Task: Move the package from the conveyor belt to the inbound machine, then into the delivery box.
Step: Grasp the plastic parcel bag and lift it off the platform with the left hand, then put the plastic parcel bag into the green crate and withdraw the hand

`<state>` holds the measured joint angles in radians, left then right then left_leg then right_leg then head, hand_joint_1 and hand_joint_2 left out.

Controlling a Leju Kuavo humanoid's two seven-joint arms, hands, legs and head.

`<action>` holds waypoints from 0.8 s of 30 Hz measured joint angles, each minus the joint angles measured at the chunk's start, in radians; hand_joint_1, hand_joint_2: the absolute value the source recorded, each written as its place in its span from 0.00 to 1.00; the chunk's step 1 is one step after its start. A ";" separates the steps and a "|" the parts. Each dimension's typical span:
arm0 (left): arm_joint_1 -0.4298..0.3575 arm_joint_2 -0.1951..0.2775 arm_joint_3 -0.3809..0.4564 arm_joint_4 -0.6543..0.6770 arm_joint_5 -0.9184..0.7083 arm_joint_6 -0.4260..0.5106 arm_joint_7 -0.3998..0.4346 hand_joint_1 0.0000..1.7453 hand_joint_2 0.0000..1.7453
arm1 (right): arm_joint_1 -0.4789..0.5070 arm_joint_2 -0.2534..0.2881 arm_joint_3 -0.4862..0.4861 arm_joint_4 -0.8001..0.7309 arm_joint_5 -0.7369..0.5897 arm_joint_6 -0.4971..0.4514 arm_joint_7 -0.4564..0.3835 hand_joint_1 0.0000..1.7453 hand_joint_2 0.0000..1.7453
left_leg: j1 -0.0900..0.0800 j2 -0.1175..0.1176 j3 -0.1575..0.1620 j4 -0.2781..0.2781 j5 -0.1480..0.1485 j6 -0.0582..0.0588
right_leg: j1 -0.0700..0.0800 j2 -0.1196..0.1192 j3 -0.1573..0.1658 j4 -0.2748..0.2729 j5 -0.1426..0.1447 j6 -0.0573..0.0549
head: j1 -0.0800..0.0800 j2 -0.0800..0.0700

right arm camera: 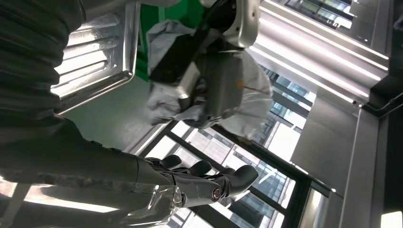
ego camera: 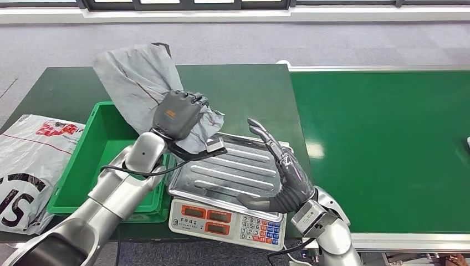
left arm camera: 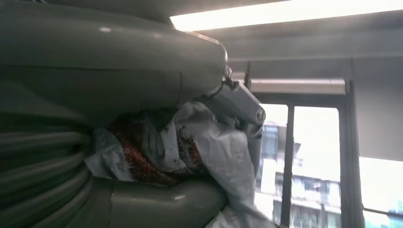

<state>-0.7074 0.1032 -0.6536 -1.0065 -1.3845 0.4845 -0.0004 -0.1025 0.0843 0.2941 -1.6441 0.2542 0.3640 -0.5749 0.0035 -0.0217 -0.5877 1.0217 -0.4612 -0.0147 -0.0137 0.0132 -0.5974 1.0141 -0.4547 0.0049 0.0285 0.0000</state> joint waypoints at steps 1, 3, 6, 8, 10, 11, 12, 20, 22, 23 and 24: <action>0.014 0.009 0.022 -0.039 -0.009 0.004 -0.004 1.00 1.00 | 0.000 0.001 0.000 -0.001 0.000 0.000 0.000 0.00 1.00 | 0.000 0.000 0.000 0.000 0.000 0.000 | 0.000 0.000 0.000 0.000 0.000 0.000 | 0.000 0.000; 0.037 0.022 0.059 -0.097 -0.018 0.007 -0.011 1.00 1.00 | 0.000 0.004 0.000 -0.001 -0.001 0.000 0.000 0.00 1.00 | 0.000 0.000 -0.001 0.000 0.000 0.000 | 0.000 0.000 -0.001 0.000 0.000 0.000 | 0.000 0.000; 0.060 0.034 0.094 -0.150 -0.024 0.012 -0.016 1.00 1.00 | 0.000 0.006 0.000 -0.002 -0.001 0.000 0.000 0.00 1.00 | 0.000 -0.001 -0.001 0.000 0.000 0.000 | 0.000 -0.001 -0.001 0.000 0.000 0.000 | 0.000 0.000; 0.071 0.039 0.110 -0.175 -0.037 0.036 -0.016 1.00 1.00 | 0.000 0.007 0.000 -0.002 -0.001 -0.001 -0.001 0.00 1.00 | 0.000 0.000 -0.001 0.000 0.000 0.000 | 0.000 -0.001 -0.001 0.000 0.000 0.000 | 0.000 0.000; 0.084 0.050 0.130 -0.203 -0.060 0.086 -0.014 1.00 1.00 | 0.001 0.009 0.000 -0.002 -0.003 -0.002 -0.003 0.00 1.00 | 0.000 0.000 -0.001 0.000 0.000 0.000 | 0.000 0.000 -0.001 0.000 0.000 0.000 | 0.000 0.000; 0.093 0.057 0.145 -0.221 -0.073 0.112 -0.013 1.00 1.00 | 0.002 0.009 0.000 -0.002 -0.004 -0.003 -0.006 0.00 1.00 | 0.000 0.000 -0.002 0.000 0.000 0.000 | 0.000 0.000 -0.001 0.000 0.000 0.000 | 0.000 0.000; 0.103 0.065 0.162 -0.240 -0.083 0.132 -0.012 1.00 1.00 | 0.003 0.009 0.000 -0.002 -0.005 -0.006 -0.009 0.00 1.00 | 0.000 0.000 -0.002 0.000 0.000 0.000 | 0.000 0.000 -0.001 0.000 0.000 0.000 | 0.000 0.000; 0.179 0.102 0.338 -0.240 -0.097 0.152 -0.018 1.00 1.00 | 0.022 0.008 0.000 -0.002 -0.008 -0.020 -0.026 0.00 1.00 | 0.000 0.000 -0.002 -0.001 0.000 -0.001 | 0.000 0.000 -0.003 0.000 0.000 -0.001 | 0.000 0.000; 0.188 0.103 0.358 -0.221 -0.098 0.160 -0.018 1.00 1.00 | 0.024 0.007 0.000 -0.002 -0.009 -0.020 -0.027 0.00 1.00 | 0.001 0.000 -0.002 -0.001 0.000 -0.001 | 0.000 0.000 -0.003 0.000 0.000 -0.001 | 0.000 0.000; 0.191 0.103 0.366 -0.213 -0.098 0.162 -0.018 1.00 1.00 | 0.025 0.007 0.000 -0.002 -0.009 -0.020 -0.027 0.00 1.00 | 0.001 0.000 -0.002 -0.001 0.000 -0.001 | 0.000 0.000 -0.003 0.000 0.000 -0.001 | 0.000 0.000; 0.194 0.103 0.371 -0.206 -0.099 0.162 -0.018 1.00 1.00 | 0.026 0.007 0.000 -0.002 -0.010 -0.020 -0.027 0.00 1.00 | 0.000 0.000 -0.002 -0.001 0.000 -0.001 | 0.000 0.000 -0.003 0.000 0.000 -0.001 | 0.000 0.000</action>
<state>-0.5133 0.2060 -0.2826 -1.2124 -1.4832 0.6468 -0.0181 -0.0764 0.0916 0.2941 -1.6461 0.2447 0.3438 -0.6020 0.0040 -0.0218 -0.5901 1.0208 -0.4607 -0.0156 -0.0135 0.0133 -0.6004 1.0141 -0.4548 0.0044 0.0286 0.0000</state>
